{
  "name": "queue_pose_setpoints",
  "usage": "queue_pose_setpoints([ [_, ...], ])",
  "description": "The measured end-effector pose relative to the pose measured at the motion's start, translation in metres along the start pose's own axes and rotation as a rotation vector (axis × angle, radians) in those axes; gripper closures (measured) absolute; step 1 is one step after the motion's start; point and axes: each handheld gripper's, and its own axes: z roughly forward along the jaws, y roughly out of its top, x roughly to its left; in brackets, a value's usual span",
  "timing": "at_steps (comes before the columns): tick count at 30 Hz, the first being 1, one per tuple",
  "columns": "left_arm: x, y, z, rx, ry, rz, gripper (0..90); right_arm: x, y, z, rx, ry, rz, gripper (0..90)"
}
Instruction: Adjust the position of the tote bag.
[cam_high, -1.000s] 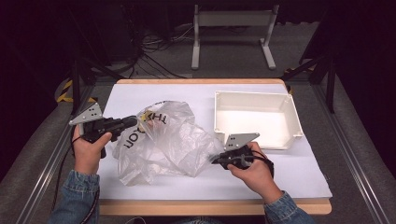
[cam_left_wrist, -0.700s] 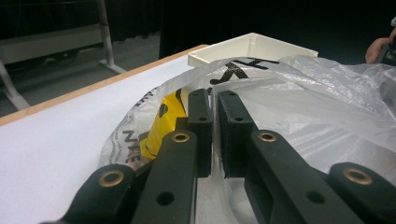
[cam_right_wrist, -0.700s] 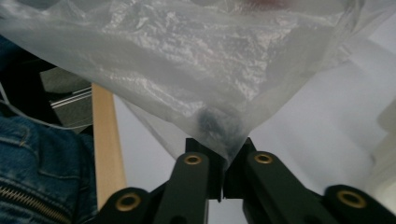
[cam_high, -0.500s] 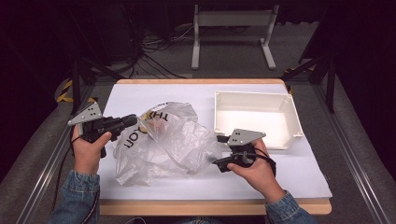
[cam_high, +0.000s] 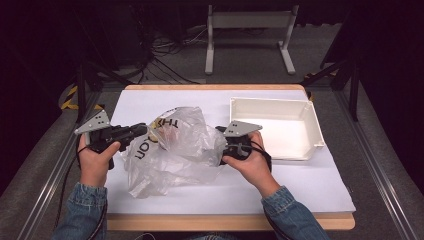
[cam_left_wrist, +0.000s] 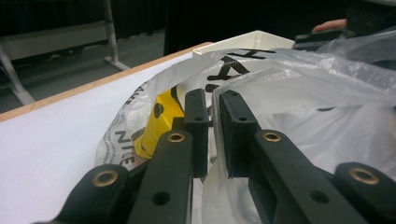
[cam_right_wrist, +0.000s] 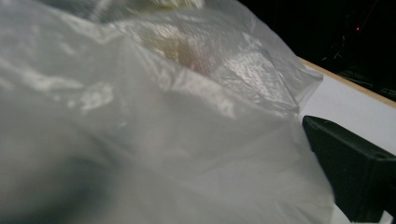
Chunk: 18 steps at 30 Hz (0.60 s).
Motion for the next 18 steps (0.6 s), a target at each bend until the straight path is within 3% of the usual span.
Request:
queue_pose_setpoints([
  [3, 0.001, 0.000, 0.001, 0.005, -0.002, 0.003, 81.9, -0.002, -0.004, 0.013, 0.024, -0.005, 0.006, 11.0],
  [5, 0.001, -0.001, 0.001, 0.004, -0.003, 0.002, 81.9, -0.003, -0.006, 0.021, 0.047, -0.004, 0.008, 19.9],
  [6, 0.000, -0.001, 0.001, 0.004, -0.002, -0.009, 81.9, -0.003, -0.006, 0.021, 0.047, -0.004, 0.008, 19.9],
  [10, 0.001, -0.001, 0.001, 0.002, -0.003, -0.001, 81.6, -0.005, -0.008, 0.025, 0.116, 0.066, 0.000, 65.6],
  [11, 0.000, -0.001, 0.001, 0.002, -0.004, -0.002, 81.4, -0.004, -0.008, 0.024, 0.143, 0.106, 0.009, 84.3],
  [12, 0.000, -0.001, 0.001, 0.004, -0.004, -0.002, 81.4, -0.003, -0.008, 0.024, 0.146, 0.124, 0.012, 88.5],
  [15, 0.000, -0.001, 0.001, 0.002, -0.005, -0.002, 81.3, 0.000, -0.009, 0.022, 0.157, 0.147, 0.014, 90.0],
  [18, 0.000, 0.000, 0.001, 0.003, -0.006, 0.003, 81.1, 0.006, -0.008, 0.017, 0.163, 0.201, 0.021, 90.0],
])
